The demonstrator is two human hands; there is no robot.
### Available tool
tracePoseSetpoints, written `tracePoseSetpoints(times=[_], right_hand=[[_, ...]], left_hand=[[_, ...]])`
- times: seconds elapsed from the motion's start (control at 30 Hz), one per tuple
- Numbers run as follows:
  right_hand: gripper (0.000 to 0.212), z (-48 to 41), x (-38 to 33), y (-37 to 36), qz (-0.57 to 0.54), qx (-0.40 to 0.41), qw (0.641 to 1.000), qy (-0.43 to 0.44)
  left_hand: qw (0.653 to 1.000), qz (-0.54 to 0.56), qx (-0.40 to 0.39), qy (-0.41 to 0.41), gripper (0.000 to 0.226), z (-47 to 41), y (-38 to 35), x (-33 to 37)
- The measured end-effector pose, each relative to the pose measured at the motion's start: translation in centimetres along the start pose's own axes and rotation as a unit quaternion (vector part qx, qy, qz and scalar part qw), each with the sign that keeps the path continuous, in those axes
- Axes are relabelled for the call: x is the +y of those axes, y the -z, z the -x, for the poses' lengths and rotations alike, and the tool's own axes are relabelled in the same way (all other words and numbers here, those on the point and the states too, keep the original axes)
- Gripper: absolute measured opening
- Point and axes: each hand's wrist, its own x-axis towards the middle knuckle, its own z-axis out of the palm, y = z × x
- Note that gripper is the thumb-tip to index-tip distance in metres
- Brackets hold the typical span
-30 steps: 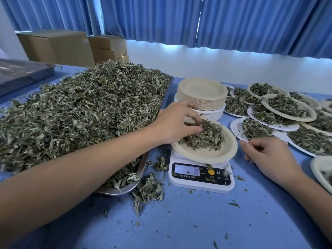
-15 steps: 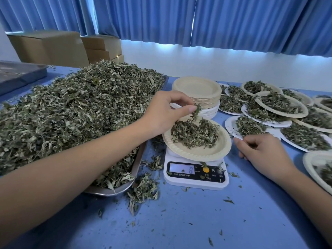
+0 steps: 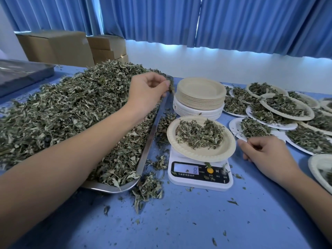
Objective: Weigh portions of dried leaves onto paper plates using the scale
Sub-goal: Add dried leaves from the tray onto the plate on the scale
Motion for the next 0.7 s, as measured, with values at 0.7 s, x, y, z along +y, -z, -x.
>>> tracePoseSetpoints(times=[0.7], right_hand=[[0.045, 0.3, 0.2, 0.0, 0.003, 0.005, 1.000, -0.006]], left_hand=[[0.899, -0.431, -0.076, -0.024, 0.015, 0.0, 0.6, -1.6]])
